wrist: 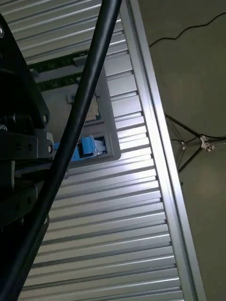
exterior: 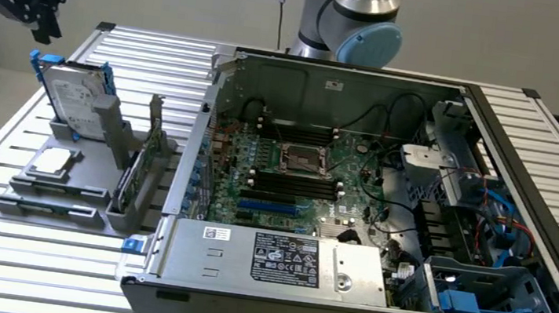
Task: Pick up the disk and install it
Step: 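Pick up the disk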
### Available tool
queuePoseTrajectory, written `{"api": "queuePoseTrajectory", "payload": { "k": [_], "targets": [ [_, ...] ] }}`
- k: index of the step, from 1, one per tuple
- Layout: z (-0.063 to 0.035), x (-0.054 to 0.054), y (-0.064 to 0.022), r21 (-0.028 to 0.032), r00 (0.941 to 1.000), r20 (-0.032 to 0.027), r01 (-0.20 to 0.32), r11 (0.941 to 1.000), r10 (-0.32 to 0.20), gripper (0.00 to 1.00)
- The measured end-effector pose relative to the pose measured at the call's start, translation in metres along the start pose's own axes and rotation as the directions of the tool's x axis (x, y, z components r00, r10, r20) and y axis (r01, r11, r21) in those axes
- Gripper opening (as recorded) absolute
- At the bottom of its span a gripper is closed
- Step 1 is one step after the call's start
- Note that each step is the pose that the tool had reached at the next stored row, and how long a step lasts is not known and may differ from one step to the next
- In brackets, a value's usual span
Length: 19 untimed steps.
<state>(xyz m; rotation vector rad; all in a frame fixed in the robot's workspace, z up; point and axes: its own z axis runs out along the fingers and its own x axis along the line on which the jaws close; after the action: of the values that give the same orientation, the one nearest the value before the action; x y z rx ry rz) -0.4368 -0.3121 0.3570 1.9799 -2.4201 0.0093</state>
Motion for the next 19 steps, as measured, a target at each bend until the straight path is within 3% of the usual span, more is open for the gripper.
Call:
{"api": "queuePoseTrajectory", "payload": {
  "k": [3,7,12,15,19],
  "targets": [
    [0.0001,0.0000,0.0000,0.0009,0.9985,-0.0003,0.056,0.9985,-0.056,0.36],
    [0.0006,0.0000,0.0000,0.0020,0.9918,-0.0007,0.128,0.9918,-0.128,0.36],
    [0.0019,0.0000,0.0000,0.0032,0.9765,-0.0014,0.216,0.9765,-0.216,0.36],
    [0.0029,0.0002,0.0000,0.0037,0.9690,-0.0016,0.247,0.9690,-0.247,0.36],
    [0.0041,0.0028,-0.0006,0.0038,0.9644,-0.0018,0.264,0.9644,-0.264,0.36]
  ]
}}
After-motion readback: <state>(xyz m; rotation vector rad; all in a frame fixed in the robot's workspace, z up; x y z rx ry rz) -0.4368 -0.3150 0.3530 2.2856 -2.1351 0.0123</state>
